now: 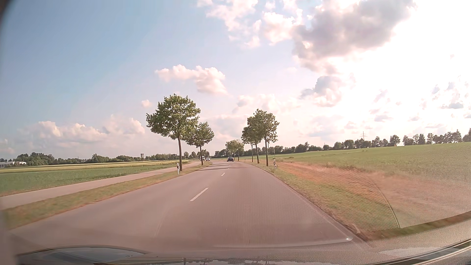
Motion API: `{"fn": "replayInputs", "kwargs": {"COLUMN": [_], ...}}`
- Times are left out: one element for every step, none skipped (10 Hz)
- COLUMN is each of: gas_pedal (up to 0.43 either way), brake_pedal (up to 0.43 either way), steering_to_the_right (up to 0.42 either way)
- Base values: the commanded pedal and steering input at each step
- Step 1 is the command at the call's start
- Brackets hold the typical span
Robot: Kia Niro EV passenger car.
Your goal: Follow the waypoints while adhering to traffic rules and regulations
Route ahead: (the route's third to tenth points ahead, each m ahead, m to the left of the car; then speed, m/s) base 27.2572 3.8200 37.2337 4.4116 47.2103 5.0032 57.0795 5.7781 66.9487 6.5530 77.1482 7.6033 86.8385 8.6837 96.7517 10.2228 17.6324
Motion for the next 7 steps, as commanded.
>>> {"fn": "replayInputs", "kwargs": {"gas_pedal": [0.197,0.197,0.197,0.197,0.197,0.197,0.197], "brake_pedal": [0.012,0.012,0.012,0.012,0.012,0.012,0.012], "steering_to_the_right": [-0.011,-0.011,-0.011,-0.011,-0.011,-0.01,-0.01]}}
